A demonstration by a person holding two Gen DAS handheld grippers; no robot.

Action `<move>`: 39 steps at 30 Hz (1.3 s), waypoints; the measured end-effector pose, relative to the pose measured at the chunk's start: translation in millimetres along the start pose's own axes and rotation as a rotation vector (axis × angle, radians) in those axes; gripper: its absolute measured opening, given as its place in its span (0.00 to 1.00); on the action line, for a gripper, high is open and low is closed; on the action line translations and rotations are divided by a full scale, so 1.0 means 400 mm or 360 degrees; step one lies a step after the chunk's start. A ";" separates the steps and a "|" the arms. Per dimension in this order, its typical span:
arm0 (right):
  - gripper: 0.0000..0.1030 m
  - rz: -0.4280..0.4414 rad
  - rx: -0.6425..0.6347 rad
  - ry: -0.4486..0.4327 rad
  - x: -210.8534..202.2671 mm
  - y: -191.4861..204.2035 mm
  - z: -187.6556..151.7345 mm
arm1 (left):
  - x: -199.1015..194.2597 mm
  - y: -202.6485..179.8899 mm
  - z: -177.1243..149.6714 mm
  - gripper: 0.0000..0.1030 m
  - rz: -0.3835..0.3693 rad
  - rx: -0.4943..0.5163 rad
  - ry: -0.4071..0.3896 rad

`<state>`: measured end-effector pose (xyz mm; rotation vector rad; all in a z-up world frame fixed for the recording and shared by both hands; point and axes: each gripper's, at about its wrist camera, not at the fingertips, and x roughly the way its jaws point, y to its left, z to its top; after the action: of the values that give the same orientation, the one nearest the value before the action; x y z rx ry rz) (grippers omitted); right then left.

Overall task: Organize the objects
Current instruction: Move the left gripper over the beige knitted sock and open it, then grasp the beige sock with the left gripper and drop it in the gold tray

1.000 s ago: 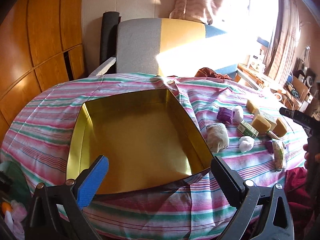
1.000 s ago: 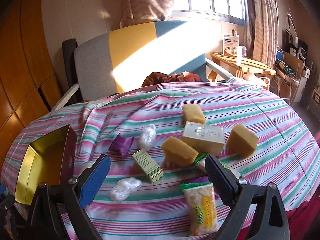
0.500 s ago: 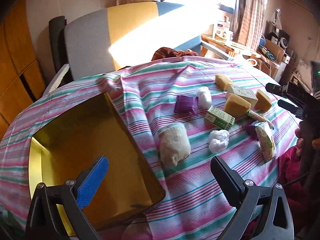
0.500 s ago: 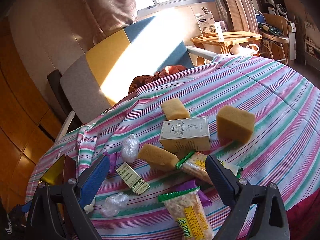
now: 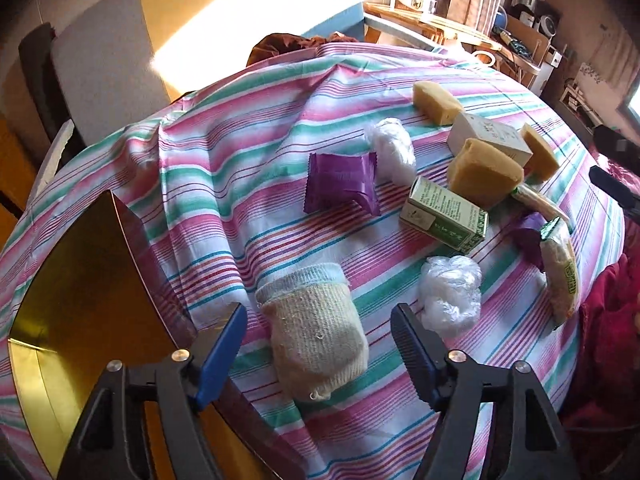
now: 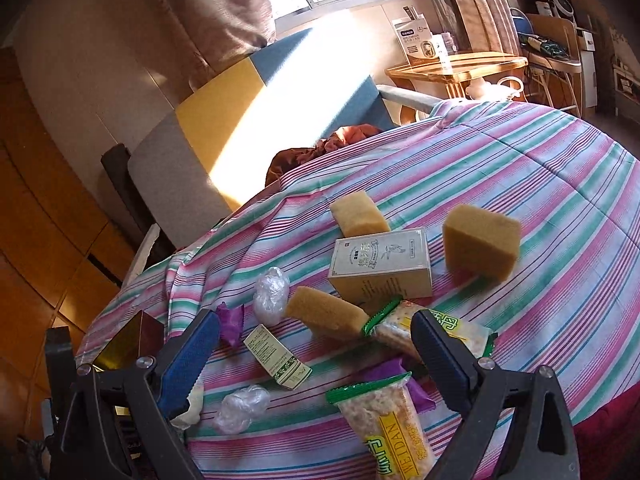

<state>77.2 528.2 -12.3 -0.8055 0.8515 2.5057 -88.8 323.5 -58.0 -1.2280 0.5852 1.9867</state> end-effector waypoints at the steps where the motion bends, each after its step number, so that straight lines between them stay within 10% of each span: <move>1: 0.95 0.0006 0.0000 0.0002 0.000 0.000 0.000 | 0.009 0.000 0.003 0.71 0.0012 0.0011 0.0018; 11: 0.95 0.0018 0.0004 0.0012 0.006 -0.003 0.005 | 0.043 -0.028 -0.017 0.49 0.0069 0.0053 0.0041; 31: 0.94 -0.0076 0.0198 0.0069 0.017 -0.075 0.009 | -0.023 -0.145 -0.176 0.50 -0.0055 -0.0043 -0.0159; 39: 0.80 -0.0170 0.0063 0.0263 0.004 -0.044 -0.011 | -0.019 -0.154 -0.186 0.49 -0.0021 -0.0021 -0.0199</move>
<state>86.5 538.8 -23.7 -1.0278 0.8840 2.3477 3.1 308.9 -84.6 -1.1037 0.5013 2.0420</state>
